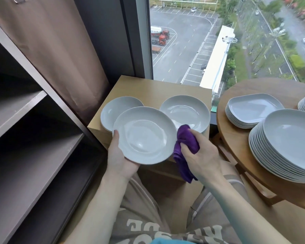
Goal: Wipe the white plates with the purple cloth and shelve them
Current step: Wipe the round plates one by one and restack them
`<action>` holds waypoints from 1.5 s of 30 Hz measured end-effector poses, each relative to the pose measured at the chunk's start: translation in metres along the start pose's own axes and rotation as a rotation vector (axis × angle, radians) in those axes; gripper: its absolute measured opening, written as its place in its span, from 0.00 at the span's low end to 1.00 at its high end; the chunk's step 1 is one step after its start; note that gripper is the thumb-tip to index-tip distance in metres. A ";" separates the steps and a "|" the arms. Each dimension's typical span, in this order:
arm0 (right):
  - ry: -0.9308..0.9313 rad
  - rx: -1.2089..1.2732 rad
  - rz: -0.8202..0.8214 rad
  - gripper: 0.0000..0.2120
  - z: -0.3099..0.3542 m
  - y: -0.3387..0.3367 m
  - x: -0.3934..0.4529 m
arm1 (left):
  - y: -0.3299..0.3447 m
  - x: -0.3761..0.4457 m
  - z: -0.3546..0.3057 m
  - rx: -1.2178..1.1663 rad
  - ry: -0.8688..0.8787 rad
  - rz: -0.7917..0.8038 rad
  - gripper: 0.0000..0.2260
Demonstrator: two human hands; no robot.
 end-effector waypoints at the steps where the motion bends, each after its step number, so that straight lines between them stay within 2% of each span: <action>1: 0.018 0.043 -0.029 0.17 -0.003 0.000 0.001 | -0.003 0.003 -0.003 -0.005 0.015 -0.017 0.21; 5: 0.072 0.143 -0.062 0.17 -0.008 -0.002 0.006 | -0.015 0.021 -0.011 0.070 0.046 -0.065 0.19; 8: 0.087 0.178 -0.038 0.17 -0.007 -0.001 0.006 | -0.027 0.040 -0.018 0.148 -0.023 -0.199 0.18; 14: 0.093 0.261 0.035 0.16 0.000 0.015 -0.005 | -0.037 0.060 -0.024 0.159 -0.095 -0.191 0.15; 17: 0.084 0.272 0.057 0.17 0.000 0.024 -0.009 | -0.041 0.071 -0.020 0.267 -0.100 -0.221 0.14; 22: 0.054 0.278 0.103 0.19 0.004 0.027 -0.011 | -0.045 0.089 -0.027 0.586 0.028 -0.299 0.15; 25: 0.059 0.288 0.098 0.19 0.002 0.026 -0.009 | -0.043 0.101 -0.037 0.685 0.129 -0.415 0.14; 27: 0.064 0.301 0.090 0.18 0.002 0.026 -0.007 | -0.045 0.112 -0.042 0.759 0.201 -0.491 0.17; 33: 0.062 0.317 0.082 0.18 0.002 0.022 -0.005 | -0.063 0.124 -0.042 0.930 0.210 -0.617 0.22; 40: 0.065 0.304 0.057 0.18 0.001 0.014 -0.002 | -0.064 0.135 -0.038 0.974 0.152 -0.616 0.29; 43: 0.072 0.302 0.038 0.18 0.000 0.010 0.000 | -0.060 0.131 -0.032 0.899 0.152 -0.698 0.34; 45: 0.085 0.315 0.024 0.17 -0.003 0.007 0.001 | -0.050 0.119 -0.021 0.853 0.222 -0.761 0.31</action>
Point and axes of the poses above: each hand's wrist, its own x-axis towards the middle knuckle, its own y-axis out of the palm, z = x × y, the point moved 2 cm from there along x, towards the middle knuckle, and after that the axes turned 6 degrees about -x, right-handed, at the moved point
